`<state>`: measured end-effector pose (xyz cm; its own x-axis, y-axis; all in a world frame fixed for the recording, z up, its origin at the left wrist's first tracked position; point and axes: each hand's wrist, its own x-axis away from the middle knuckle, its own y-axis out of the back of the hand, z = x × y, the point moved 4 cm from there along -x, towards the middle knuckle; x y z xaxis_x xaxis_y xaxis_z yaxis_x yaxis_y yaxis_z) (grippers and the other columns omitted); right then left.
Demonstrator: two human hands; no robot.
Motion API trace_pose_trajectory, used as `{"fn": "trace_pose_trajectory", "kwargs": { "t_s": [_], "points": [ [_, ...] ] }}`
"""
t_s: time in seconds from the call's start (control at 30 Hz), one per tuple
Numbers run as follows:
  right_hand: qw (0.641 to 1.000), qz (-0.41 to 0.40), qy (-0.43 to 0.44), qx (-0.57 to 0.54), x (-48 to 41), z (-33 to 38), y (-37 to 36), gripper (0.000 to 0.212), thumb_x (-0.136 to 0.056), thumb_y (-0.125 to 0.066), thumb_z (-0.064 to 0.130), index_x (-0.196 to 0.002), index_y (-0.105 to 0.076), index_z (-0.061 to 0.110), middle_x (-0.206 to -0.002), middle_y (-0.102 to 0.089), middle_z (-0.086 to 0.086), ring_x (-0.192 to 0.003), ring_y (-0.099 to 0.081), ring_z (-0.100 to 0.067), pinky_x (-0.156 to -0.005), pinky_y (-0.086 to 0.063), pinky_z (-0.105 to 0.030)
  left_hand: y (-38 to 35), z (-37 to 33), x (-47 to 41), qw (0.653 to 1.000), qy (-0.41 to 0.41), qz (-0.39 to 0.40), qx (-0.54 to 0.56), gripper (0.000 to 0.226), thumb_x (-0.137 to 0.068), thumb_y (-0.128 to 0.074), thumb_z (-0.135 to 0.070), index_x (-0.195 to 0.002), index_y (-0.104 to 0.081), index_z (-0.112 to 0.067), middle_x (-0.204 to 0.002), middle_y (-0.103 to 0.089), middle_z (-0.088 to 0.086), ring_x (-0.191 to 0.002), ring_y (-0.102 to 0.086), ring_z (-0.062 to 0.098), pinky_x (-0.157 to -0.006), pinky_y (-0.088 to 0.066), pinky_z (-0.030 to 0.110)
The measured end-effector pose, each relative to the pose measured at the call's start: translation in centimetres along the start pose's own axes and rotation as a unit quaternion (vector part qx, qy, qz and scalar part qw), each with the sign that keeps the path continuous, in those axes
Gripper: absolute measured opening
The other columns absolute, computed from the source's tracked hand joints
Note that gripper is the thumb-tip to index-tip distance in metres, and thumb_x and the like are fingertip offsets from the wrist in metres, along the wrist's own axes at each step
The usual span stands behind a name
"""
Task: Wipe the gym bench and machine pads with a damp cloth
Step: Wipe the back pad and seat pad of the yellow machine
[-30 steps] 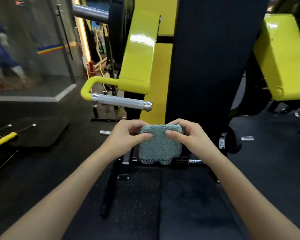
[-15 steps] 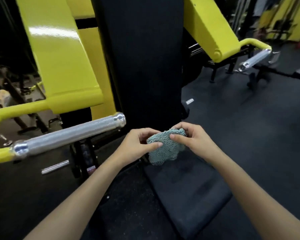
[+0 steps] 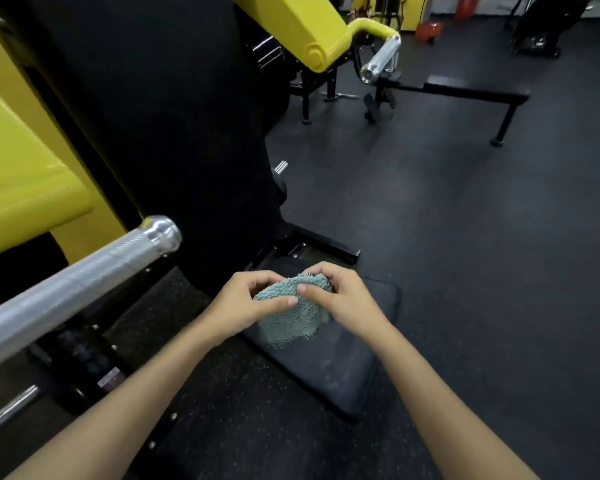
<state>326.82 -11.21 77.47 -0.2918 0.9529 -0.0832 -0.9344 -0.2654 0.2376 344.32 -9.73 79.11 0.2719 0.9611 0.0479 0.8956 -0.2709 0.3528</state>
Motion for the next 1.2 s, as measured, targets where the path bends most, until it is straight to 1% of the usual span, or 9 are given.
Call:
{"fn": "trace_pose_trajectory", "kwargs": {
  "t_s": [0.07, 0.2, 0.33, 0.47, 0.57, 0.73, 0.9, 1.1, 1.2],
  "points": [
    [1.000, 0.003, -0.004, 0.001, -0.2, -1.7, 0.4, 0.011, -0.080, -0.070, 0.034, -0.087, -0.069, 0.026, -0.085, -0.071, 0.004, -0.078, -0.061, -0.006, -0.077, -0.052, -0.041, -0.9, 1.5, -1.2, 1.000, 0.004, 0.001, 0.003, 0.027, -0.070, -0.087, -0.042, -0.088, -0.076, -0.024, -0.087, -0.075, 0.000, -0.080, -0.067, 0.006, -0.072, -0.050, 0.021],
    [1.000, 0.004, 0.001, -0.001, -1.2, -6.4, 0.5, 0.005, -0.082, -0.071, 0.030, -0.085, -0.068, 0.030, -0.082, -0.069, 0.010, -0.077, -0.061, -0.004, -0.076, -0.051, -0.037, -2.7, 5.9, -3.5, 1.000, 0.012, -0.007, 0.024, 0.026, -0.072, -0.080, -0.033, -0.088, -0.075, -0.013, -0.088, -0.072, 0.011, -0.078, -0.066, 0.011, -0.072, -0.050, 0.025],
    [1.000, -0.004, 0.002, -0.009, -2.6, -12.3, -0.4, 0.007, -0.081, -0.072, 0.030, -0.083, -0.067, 0.035, -0.084, -0.069, 0.013, -0.079, -0.061, -0.004, -0.077, -0.051, -0.036, -4.4, 11.6, -5.4, 0.999, 0.007, -0.002, 0.048, 0.021, -0.073, -0.083, -0.034, -0.086, -0.075, -0.019, -0.081, -0.071, 0.005, -0.074, -0.064, 0.010, -0.067, -0.050, 0.021],
    [1.000, -0.014, 0.015, 0.009, -3.9, -18.7, -2.7, 0.007, -0.083, -0.073, 0.026, -0.087, -0.068, 0.029, -0.087, -0.070, 0.011, -0.084, -0.064, -0.008, -0.081, -0.050, -0.032, -5.7, 18.3, -6.5, 0.997, 0.017, -0.013, 0.068, 0.016, -0.075, -0.084, -0.026, -0.087, -0.076, -0.017, -0.080, -0.072, 0.000, -0.074, -0.066, 0.007, -0.067, -0.049, 0.017],
    [0.999, -0.014, 0.027, 0.032, -5.0, -23.6, -4.5, 0.006, -0.086, -0.073, 0.021, -0.090, -0.070, 0.022, -0.089, -0.071, 0.011, -0.086, -0.064, -0.006, -0.081, -0.049, -0.026, -6.4, 23.8, -7.1, 0.997, 0.003, -0.016, 0.069, 0.030, -0.067, -0.084, -0.039, -0.090, -0.076, -0.021, -0.088, -0.074, 0.003, -0.080, -0.069, 0.009, -0.070, -0.052, 0.017],
    [0.998, -0.006, 0.052, 0.046, -6.4, -30.9, -8.0, 0.005, -0.086, -0.074, 0.021, -0.087, -0.069, 0.024, -0.086, -0.071, 0.008, -0.080, -0.063, -0.002, -0.077, -0.049, -0.022, -7.2, 32.8, -7.6, 0.997, -0.010, -0.032, 0.072, 0.037, -0.060, -0.084, -0.037, -0.092, -0.075, -0.021, -0.093, -0.075, 0.007, -0.083, -0.071, 0.014, -0.071, -0.055, 0.020],
    [0.993, -0.009, 0.096, 0.065, -7.7, -35.1, -11.4, 0.007, -0.077, -0.073, 0.033, -0.082, -0.069, 0.030, -0.082, -0.072, 0.006, -0.079, -0.064, -0.007, -0.078, -0.054, -0.032, -6.9, 39.5, -7.1, 0.993, -0.043, -0.070, 0.085, 0.035, -0.065, -0.085, -0.026, -0.095, -0.075, -0.012, -0.096, -0.075, 0.010, -0.087, -0.071, 0.018, -0.076, -0.057, 0.024],
    [0.991, -0.006, 0.122, 0.050, -8.1, -35.5, -15.1, 0.019, -0.071, -0.071, 0.043, -0.082, -0.070, 0.028, -0.084, -0.073, 0.001, -0.084, -0.069, -0.017, -0.084, -0.056, -0.049, -4.8, 42.7, -5.0, 0.970, -0.123, -0.150, 0.150, 0.033, -0.062, -0.085, -0.039, -0.088, -0.075, -0.023, -0.094, -0.073, 0.004, -0.093, -0.069, 0.021, -0.084, -0.056, 0.037],
    [0.991, 0.008, 0.133, 0.029, -7.7, -35.0, -16.7, 0.010, -0.081, -0.074, 0.027, -0.087, -0.070, 0.021, -0.085, -0.072, -0.003, -0.080, -0.067, -0.015, -0.080, -0.058, -0.042, -4.1, 43.5, -4.0, 0.959, -0.151, -0.152, 0.188, 0.024, -0.066, -0.081, -0.032, -0.088, -0.075, -0.027, -0.094, -0.073, -0.001, -0.093, -0.068, 0.019, -0.084, -0.057, 0.034]
  ]
}}
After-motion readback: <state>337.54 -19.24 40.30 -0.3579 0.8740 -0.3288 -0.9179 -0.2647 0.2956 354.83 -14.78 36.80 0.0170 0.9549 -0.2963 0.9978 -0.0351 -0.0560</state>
